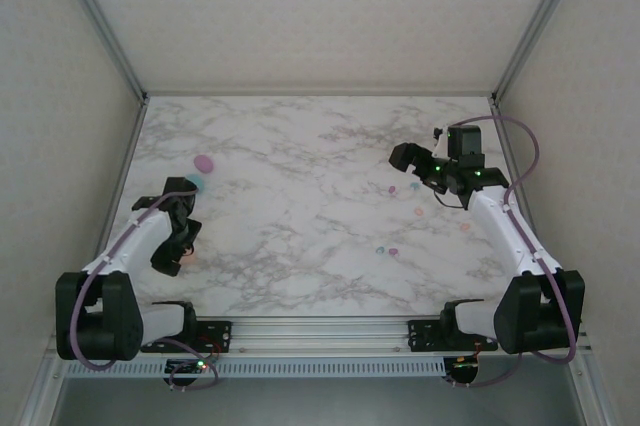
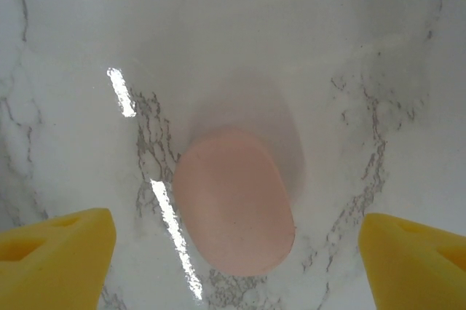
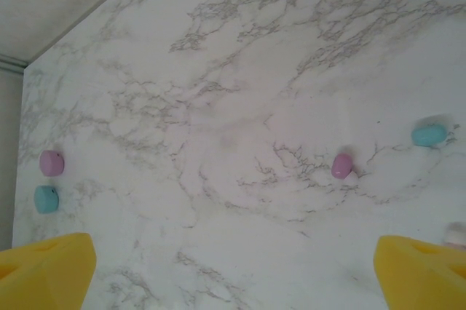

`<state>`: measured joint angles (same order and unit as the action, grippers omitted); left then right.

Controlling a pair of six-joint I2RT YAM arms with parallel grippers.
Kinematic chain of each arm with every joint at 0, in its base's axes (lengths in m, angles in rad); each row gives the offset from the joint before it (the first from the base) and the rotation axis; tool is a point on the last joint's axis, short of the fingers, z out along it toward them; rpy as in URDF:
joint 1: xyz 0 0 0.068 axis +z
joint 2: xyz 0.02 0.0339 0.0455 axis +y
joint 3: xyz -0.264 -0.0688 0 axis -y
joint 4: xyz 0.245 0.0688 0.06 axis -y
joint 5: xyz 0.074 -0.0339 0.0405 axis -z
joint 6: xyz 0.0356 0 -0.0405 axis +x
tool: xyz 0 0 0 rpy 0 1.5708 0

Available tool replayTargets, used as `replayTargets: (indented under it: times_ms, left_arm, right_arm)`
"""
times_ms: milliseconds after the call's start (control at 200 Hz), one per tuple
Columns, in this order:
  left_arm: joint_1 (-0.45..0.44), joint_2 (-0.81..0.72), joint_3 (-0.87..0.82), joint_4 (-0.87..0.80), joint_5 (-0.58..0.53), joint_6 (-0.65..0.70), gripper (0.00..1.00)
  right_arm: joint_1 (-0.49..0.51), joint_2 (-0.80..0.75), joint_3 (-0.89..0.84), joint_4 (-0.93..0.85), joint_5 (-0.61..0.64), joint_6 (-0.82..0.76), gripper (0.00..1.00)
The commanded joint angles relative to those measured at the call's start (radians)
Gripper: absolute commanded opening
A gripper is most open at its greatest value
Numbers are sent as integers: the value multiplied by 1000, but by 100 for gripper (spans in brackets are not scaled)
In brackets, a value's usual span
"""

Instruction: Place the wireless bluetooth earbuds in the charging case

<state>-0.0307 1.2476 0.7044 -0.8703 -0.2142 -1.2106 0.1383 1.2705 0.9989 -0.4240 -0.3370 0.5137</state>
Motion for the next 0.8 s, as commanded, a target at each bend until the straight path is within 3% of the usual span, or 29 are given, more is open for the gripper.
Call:
replayTargets:
  times_ms: [0, 536, 701, 796]
  left_arm:
    - [11, 30, -13, 10, -41, -149, 83]
    - [23, 160, -42, 98, -3, -147, 64]
    - [23, 155, -38, 102, 27, -137, 47]
    - [22, 143, -22, 94, 61, -118, 42]
  right_arm:
    - [8, -25, -9, -22, 12, 15, 99]
    - [8, -58, -36, -39, 39, 41, 99]
    - [9, -61, -39, -44, 46, 44, 99]
    - [8, -63, -45, -44, 49, 48, 99]
